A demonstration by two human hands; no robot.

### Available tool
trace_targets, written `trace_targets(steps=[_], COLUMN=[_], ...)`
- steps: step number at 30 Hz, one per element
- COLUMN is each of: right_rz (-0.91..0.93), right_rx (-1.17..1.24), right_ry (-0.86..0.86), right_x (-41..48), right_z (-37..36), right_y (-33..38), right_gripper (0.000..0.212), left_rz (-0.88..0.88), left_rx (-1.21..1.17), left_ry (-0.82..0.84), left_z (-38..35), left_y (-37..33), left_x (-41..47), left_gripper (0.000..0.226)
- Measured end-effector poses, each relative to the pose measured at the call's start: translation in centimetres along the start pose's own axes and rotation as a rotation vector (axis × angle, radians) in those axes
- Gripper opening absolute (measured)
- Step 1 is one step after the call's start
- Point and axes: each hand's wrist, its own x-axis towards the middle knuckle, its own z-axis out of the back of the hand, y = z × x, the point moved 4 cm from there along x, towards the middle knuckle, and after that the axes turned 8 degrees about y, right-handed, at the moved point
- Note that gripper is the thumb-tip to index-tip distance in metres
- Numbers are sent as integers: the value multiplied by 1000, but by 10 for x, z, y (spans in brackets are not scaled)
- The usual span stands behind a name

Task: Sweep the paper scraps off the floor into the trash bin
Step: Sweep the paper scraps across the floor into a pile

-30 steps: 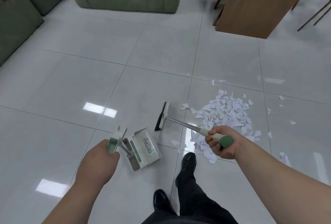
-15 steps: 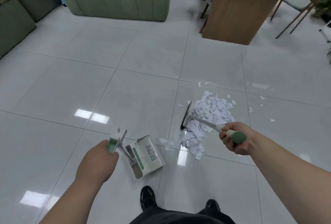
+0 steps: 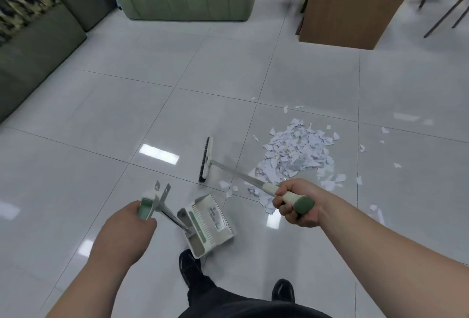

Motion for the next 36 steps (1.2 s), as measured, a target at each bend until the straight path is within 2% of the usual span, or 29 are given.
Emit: trace_targets(steps=[5,8,10,13,23,29,36], right_rz=[-154,-231,-267,-279,-158,-77,87], right_rx=[-155,-203,-185,-259,-262,-270,-206], right_ry=[-28,-83,-122,-187,-387,-492,-468], right_x=[-9,-20,-32,-55,-122,-145,-158], right_z=[30,63,89,127,186,197,195], right_y=[-25,-37,-44,-50,-13,1,11], right_gripper=[36,31,27,33,21,12,24], left_rz=[61,78,83,77,-18,-87,-141], left_rx=[7,16,29,26,-23,-45,-35], left_ry=[17,32,47,70,81,52,32], left_z=[-25,-36,-46,-60,-88,-83,-75], left_y=[-9,-15,-19,-28,-74,-104,-128], left_x=[-41,-53,-58,-65,-68,-63,-46], left_gripper=[6,6,6,7,6,15,15])
